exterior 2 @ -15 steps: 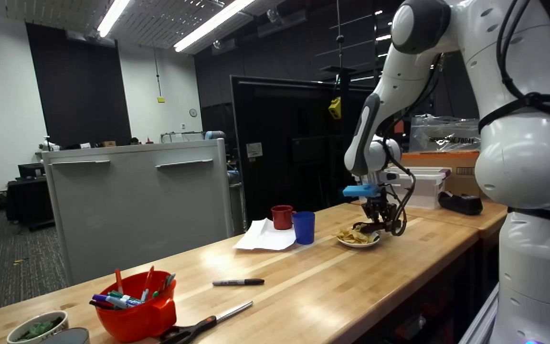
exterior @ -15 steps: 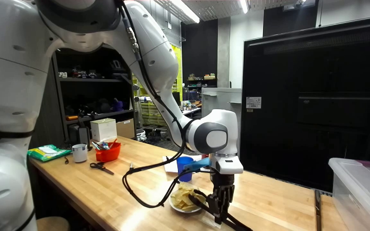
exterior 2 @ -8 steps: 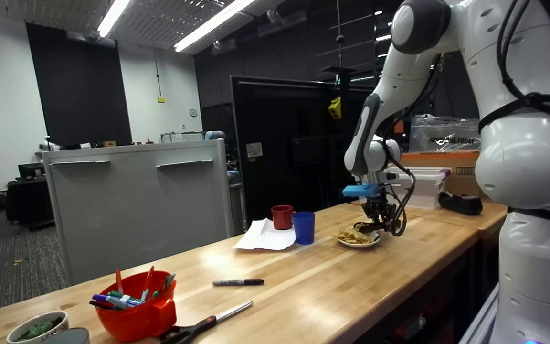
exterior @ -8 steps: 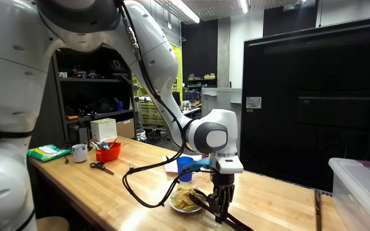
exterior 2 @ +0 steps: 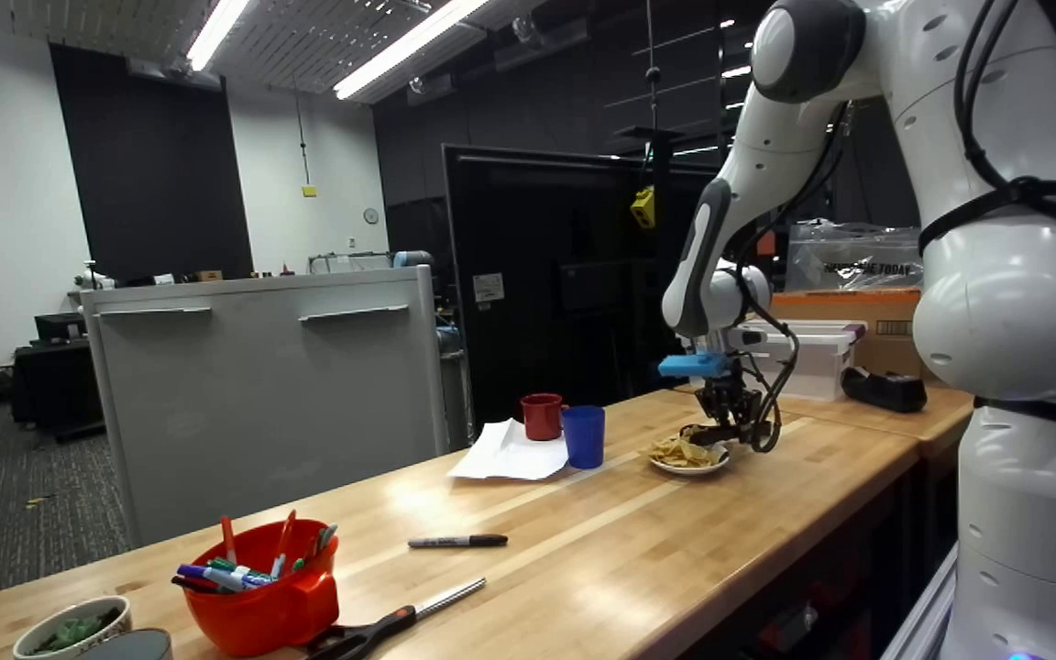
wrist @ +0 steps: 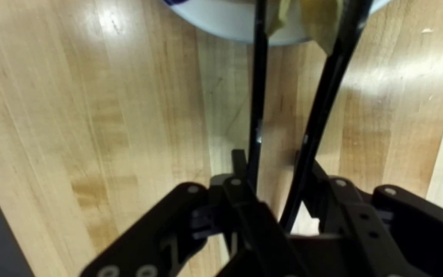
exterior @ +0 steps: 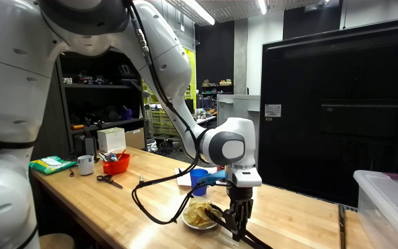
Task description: Use the black tongs to get some chips from the white plate
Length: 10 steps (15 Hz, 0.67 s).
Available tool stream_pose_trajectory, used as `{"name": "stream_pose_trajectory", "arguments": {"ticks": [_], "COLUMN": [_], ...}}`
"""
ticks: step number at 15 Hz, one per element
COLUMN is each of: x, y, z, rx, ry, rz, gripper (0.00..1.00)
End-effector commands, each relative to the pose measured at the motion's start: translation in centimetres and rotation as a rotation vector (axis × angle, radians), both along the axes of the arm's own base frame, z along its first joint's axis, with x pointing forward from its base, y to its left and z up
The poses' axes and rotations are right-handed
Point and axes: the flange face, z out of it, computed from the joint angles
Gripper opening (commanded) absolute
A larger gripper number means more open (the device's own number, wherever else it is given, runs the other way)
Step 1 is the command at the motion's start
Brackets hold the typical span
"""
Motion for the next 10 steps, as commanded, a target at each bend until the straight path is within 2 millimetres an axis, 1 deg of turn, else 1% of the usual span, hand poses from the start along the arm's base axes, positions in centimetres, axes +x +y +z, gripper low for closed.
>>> {"name": "stream_pose_trajectory", "arguments": {"ticks": [1,5,7,10], "x": [-2.2,-5.6,-6.8,-7.9], "y": [-0.1,-1.6,-2.1,-2.3], "z": [2.3,5.1,6.3,7.6], "rx": [-0.034,-0.090,-0.115,-0.138], "ry": [-0.046,-0.116,-0.130,-0.143], "rz": [-0.003,-0.008,-0.008,-0.005], "gripper": [0.10,0.10,0.10,0.10]}}
